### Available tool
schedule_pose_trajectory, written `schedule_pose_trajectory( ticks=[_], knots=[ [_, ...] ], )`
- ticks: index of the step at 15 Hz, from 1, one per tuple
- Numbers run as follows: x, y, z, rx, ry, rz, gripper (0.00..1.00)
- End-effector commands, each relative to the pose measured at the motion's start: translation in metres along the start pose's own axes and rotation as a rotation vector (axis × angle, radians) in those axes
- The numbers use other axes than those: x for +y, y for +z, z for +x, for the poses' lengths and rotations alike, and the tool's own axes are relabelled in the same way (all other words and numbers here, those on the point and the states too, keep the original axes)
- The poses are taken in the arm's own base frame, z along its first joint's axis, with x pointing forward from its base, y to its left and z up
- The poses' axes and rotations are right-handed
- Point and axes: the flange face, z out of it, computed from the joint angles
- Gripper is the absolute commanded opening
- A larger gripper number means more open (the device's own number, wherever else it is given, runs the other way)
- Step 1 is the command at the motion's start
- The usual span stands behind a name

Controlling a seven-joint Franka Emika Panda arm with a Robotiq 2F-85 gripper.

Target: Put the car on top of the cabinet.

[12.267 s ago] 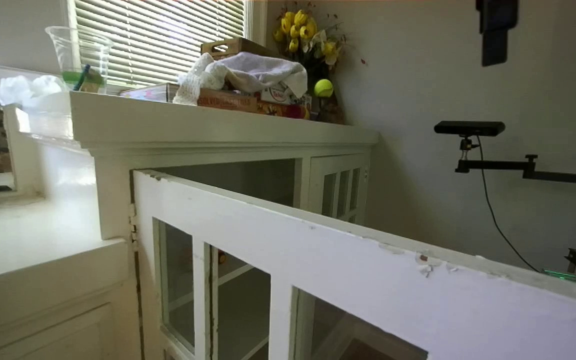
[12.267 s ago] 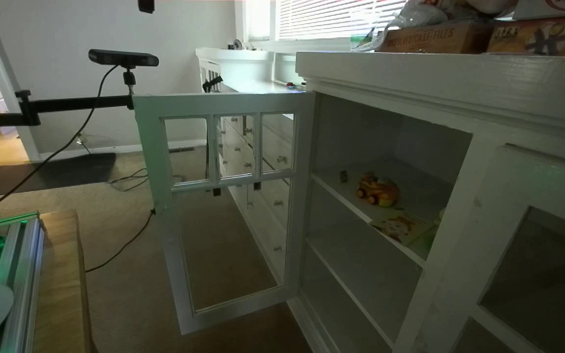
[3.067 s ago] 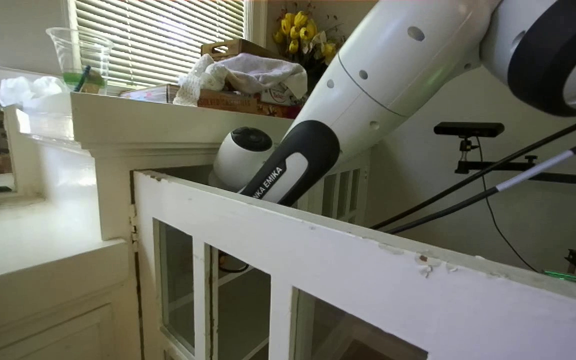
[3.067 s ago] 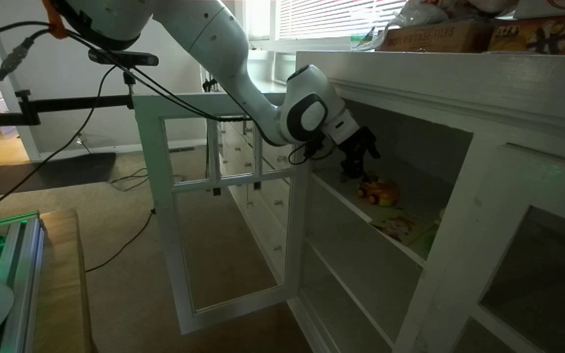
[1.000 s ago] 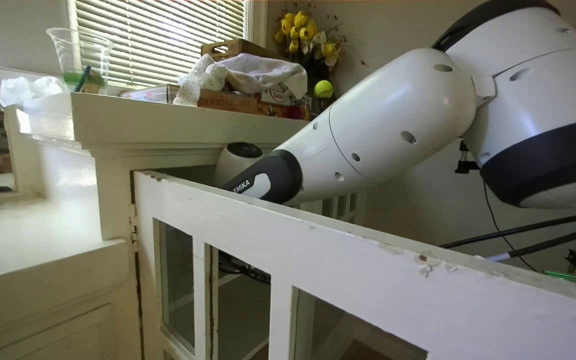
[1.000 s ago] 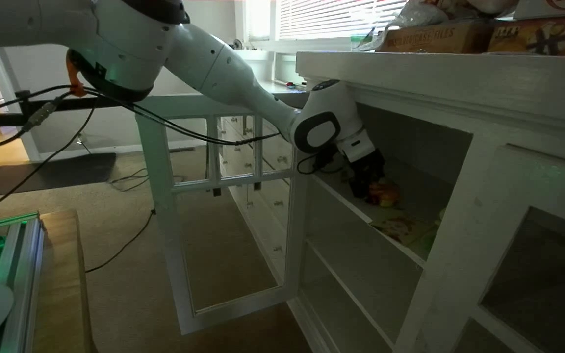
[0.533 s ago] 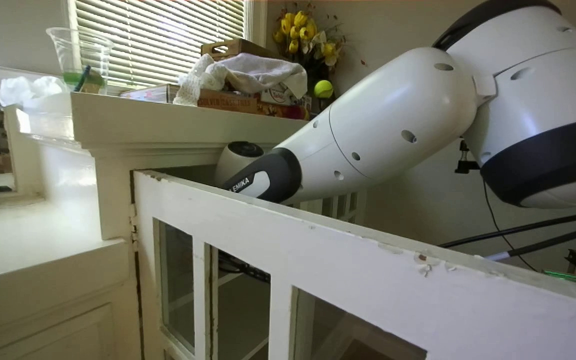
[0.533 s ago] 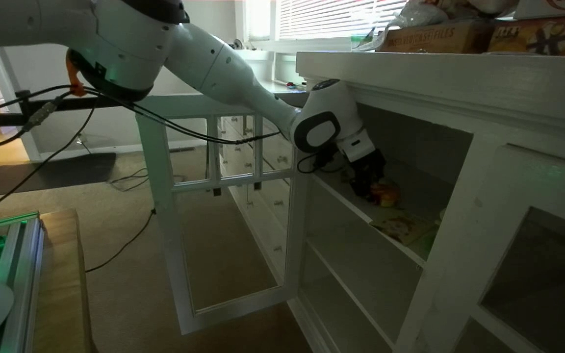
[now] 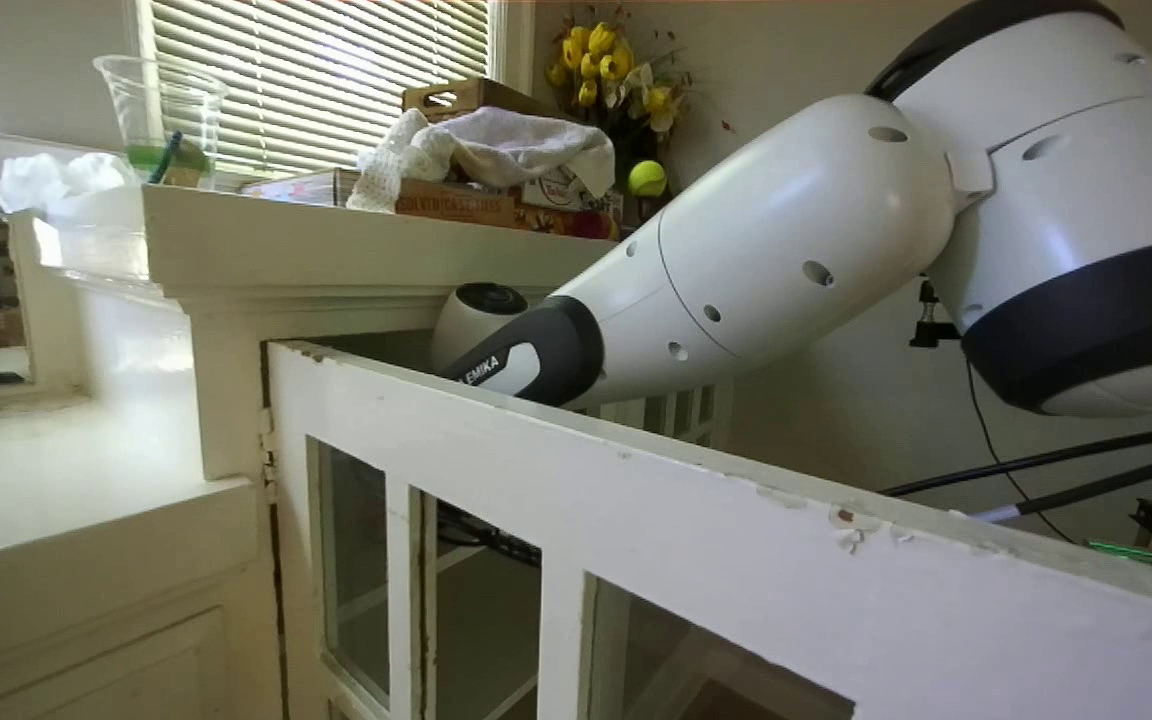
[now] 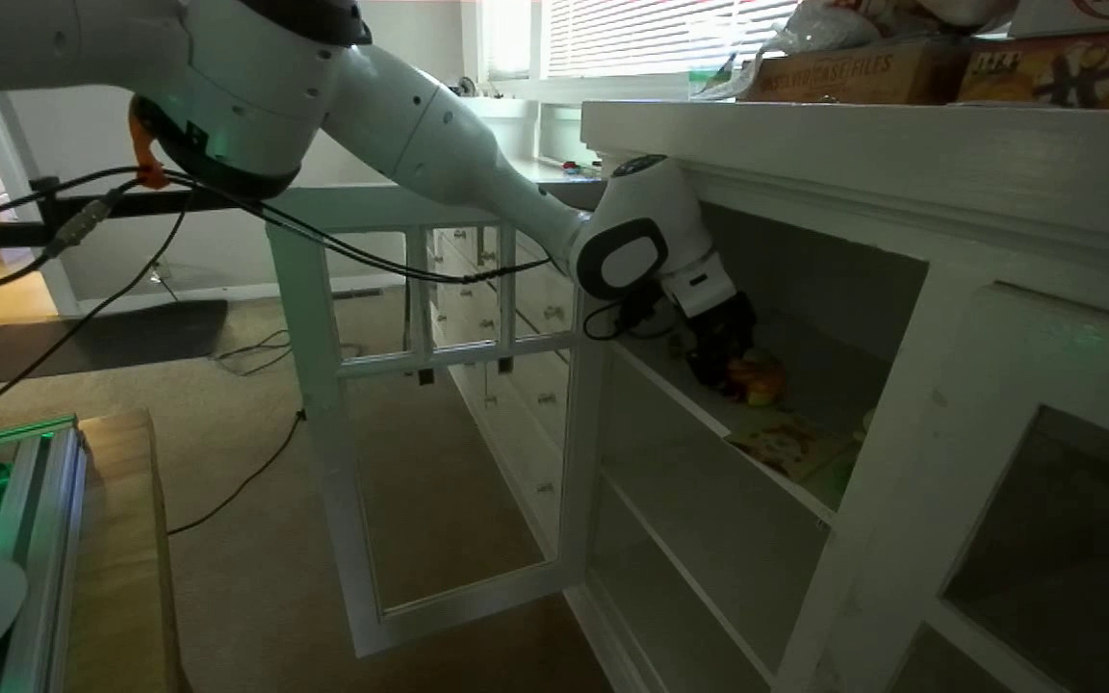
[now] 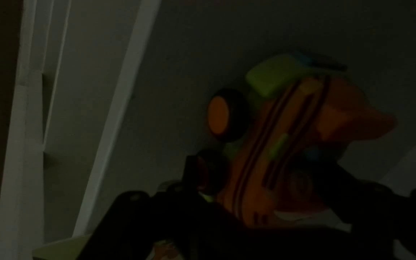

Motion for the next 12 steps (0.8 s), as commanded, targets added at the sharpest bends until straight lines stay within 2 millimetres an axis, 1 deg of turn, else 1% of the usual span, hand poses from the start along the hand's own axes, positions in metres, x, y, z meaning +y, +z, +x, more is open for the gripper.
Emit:
schedule_pose_trajectory(
  ticks=[1, 3, 6, 12],
  knots=[
    [-0.005, -0.018, 0.015, -0.040, -0.003, -0.038, 0.55],
    [-0.003, -0.028, 0.016, -0.048, -0.006, -0.049, 0.55],
    [0.007, -0.045, 0.021, -0.069, -0.033, -0.093, 0.55],
    [0.026, -0.071, 0.033, -0.087, -0.062, -0.152, 0.55]
  ],
)
